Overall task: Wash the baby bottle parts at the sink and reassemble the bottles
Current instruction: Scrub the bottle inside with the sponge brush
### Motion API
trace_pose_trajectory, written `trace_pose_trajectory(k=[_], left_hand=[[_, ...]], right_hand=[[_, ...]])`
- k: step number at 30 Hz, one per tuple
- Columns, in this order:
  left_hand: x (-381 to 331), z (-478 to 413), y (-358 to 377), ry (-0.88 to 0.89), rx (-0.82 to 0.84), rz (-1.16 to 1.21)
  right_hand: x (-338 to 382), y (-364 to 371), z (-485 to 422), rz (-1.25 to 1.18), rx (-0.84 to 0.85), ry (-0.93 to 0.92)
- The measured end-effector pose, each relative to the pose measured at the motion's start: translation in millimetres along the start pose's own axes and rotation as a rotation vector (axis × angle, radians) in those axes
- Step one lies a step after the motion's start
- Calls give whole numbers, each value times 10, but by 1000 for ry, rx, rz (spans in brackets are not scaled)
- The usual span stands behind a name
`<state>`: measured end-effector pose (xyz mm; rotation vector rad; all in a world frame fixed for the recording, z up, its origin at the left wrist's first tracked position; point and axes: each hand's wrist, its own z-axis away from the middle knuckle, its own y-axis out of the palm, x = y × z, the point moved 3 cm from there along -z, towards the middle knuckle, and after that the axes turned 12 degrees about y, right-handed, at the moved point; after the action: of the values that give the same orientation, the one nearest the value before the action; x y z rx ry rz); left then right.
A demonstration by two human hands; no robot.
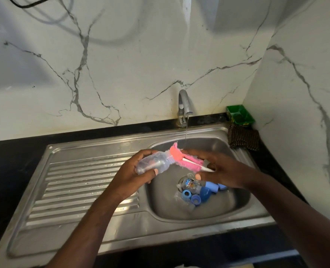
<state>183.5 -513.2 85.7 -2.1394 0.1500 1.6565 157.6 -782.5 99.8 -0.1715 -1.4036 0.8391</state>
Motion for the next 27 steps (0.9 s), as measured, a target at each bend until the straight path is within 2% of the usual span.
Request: trace_pose_trajectory(k=[5,10,13,18,20,24,25,27], left_hand=[[41,-24,21,-2,119,-18],[99,-80,66,-19,182,5],[50,-106,73,-5,244,57],[86,-119,131,-55,407,30],[93,-113,132,-74,410,70],[28,-221,157,-112,393,86],[19,-254,165,-122,385,75],[3,-308,177,-142,366,85]], right_hand=[[-15,-110,-71,237,140,46],[60,-181,-80,185,299,175],[130,-268,1,11,448,291],[207,-239,-19,163,565,342],[168,-203,0,59,532,346],[51,-250,44,-267,219,246],[45,-248,25,-271,138,193],[68,-247,-21,-85,-21,22]])
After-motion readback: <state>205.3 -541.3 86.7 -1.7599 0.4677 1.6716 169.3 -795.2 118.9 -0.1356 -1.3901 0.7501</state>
